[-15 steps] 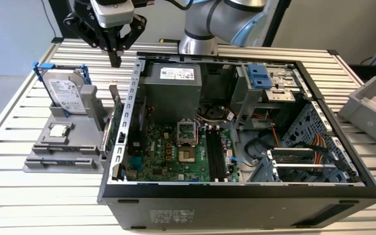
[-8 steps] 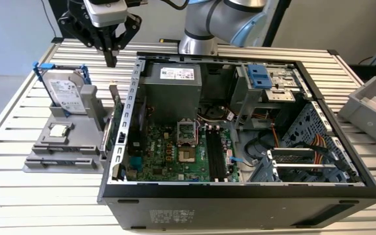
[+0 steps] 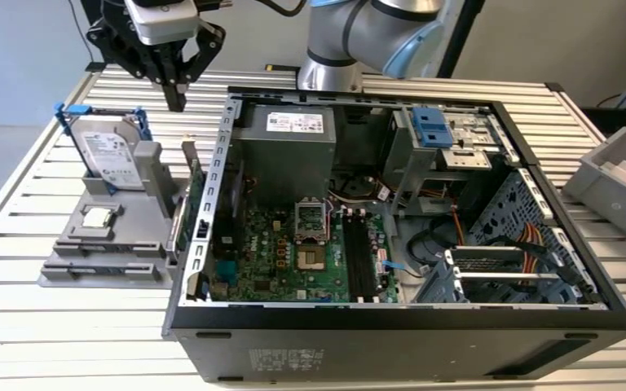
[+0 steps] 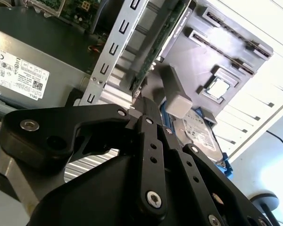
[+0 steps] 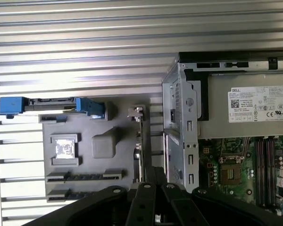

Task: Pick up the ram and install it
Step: 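Reach for the ram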

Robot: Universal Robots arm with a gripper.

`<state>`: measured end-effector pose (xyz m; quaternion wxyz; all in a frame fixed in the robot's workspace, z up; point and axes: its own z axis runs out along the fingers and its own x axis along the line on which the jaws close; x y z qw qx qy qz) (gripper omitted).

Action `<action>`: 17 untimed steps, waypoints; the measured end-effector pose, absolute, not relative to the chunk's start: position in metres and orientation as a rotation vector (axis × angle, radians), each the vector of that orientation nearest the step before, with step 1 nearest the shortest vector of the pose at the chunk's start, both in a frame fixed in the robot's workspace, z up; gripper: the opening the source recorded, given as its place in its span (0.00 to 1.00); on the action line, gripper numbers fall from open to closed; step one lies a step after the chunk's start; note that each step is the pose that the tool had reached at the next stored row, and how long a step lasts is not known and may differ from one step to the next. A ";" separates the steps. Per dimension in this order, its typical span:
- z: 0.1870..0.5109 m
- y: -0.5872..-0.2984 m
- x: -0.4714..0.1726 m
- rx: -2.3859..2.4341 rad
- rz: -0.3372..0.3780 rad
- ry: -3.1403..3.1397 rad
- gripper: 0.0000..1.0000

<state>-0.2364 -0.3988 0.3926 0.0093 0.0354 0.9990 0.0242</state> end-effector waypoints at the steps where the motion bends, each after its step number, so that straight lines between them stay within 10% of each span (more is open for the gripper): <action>1: 0.393 -0.399 -0.238 0.111 0.076 3.120 0.00; 17: 0.393 -0.399 -0.254 0.110 0.076 3.120 0.00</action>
